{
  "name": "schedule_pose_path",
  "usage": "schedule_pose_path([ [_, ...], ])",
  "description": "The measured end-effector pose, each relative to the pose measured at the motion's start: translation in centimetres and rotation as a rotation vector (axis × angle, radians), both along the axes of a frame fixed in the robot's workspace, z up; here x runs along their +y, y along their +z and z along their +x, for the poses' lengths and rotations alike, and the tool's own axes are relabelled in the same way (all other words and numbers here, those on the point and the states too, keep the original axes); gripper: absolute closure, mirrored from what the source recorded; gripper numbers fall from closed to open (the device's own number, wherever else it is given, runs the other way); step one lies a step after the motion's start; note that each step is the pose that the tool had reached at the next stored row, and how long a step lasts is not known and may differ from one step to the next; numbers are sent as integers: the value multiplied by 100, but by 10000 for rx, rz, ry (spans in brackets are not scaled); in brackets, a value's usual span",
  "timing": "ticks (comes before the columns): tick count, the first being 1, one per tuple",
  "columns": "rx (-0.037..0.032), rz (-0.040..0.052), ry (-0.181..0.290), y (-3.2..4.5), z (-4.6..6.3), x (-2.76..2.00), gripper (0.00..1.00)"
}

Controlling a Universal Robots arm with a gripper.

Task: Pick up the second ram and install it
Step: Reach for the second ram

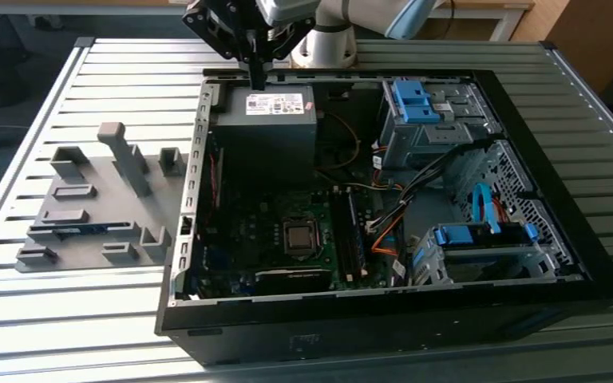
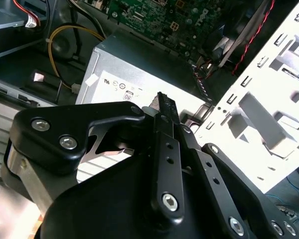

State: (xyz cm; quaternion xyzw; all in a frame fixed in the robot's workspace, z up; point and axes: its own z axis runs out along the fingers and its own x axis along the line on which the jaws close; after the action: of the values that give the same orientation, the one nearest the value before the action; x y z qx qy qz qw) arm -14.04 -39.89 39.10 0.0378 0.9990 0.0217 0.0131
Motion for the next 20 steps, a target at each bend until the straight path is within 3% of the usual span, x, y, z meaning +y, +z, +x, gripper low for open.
schedule_pose_path([
  [20, 0, 0, -1, -8, -38, 0, 89],
])
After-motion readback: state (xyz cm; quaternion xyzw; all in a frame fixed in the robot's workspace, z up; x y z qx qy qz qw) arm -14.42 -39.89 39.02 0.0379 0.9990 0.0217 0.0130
